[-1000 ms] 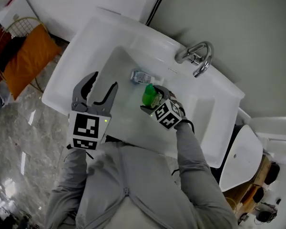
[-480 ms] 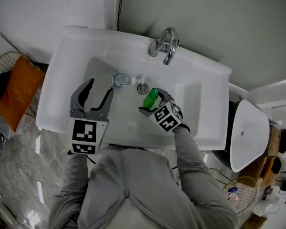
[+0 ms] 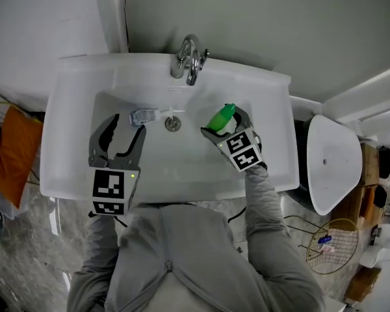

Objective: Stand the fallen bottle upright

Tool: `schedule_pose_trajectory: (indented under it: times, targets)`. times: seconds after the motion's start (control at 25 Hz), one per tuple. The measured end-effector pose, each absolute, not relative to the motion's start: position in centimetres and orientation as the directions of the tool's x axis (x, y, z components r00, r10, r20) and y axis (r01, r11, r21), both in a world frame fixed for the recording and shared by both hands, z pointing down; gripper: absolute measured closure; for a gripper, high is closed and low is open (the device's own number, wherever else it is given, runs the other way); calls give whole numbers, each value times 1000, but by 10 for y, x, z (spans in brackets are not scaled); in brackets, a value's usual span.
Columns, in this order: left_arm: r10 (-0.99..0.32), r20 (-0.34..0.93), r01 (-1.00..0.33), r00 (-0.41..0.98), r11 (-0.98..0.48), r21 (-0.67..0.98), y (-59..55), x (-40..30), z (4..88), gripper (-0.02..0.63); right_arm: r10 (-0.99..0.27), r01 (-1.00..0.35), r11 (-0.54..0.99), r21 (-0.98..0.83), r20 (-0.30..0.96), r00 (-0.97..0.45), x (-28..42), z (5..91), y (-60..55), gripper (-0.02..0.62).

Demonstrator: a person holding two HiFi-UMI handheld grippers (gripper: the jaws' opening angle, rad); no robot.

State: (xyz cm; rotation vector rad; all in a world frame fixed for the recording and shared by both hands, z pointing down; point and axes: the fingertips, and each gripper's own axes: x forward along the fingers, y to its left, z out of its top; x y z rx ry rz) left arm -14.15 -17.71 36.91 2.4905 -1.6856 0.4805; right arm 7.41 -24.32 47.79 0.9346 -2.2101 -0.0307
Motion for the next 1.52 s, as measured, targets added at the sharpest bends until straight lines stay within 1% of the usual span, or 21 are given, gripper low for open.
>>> schedule_pose_trajectory:
  times: [0.24, 0.4, 0.56, 0.76, 0.88, 1.08, 1.24, 1.52]
  targets:
    - [-880, 308, -910, 362, -406, -88, -179, -127, 371, 337, -743, -700, 608, 374, 579, -336, 161, 438, -277, 167]
    - [-879, 308, -909, 363, -407, -88, -181, -124, 371, 337, -801, -778, 494, 389, 551, -234, 218, 420, -292, 167]
    - [-879, 312, -909, 361, -407, -94, -184, -121, 370, 336, -827, -837, 397, 375, 542, -149, 267, 413, -300, 167]
    - [-877, 320, -907, 358, -408, -106, -189, -119, 375, 337, -844, -890, 292, 350, 532, -68, 310, 418, -302, 167]
    - [-876, 329, -906, 353, -408, -114, -193, -117, 377, 337, -851, -920, 233, 316, 525, -35, 328, 425, -302, 167]
    - [-869, 336, -899, 364, -422, -117, -204, -109, 378, 336, -859, -959, 164, 229, 512, -24, 347, 433, -302, 167]
    - [-861, 339, -890, 379, -439, -120, -213, -99, 377, 336, -864, -968, 154, 198, 502, -34, 351, 432, -302, 167]
    - [-853, 347, -886, 389, -450, -113, -221, -95, 384, 336, -875, -970, 149, 194, 483, -38, 352, 432, -302, 166]
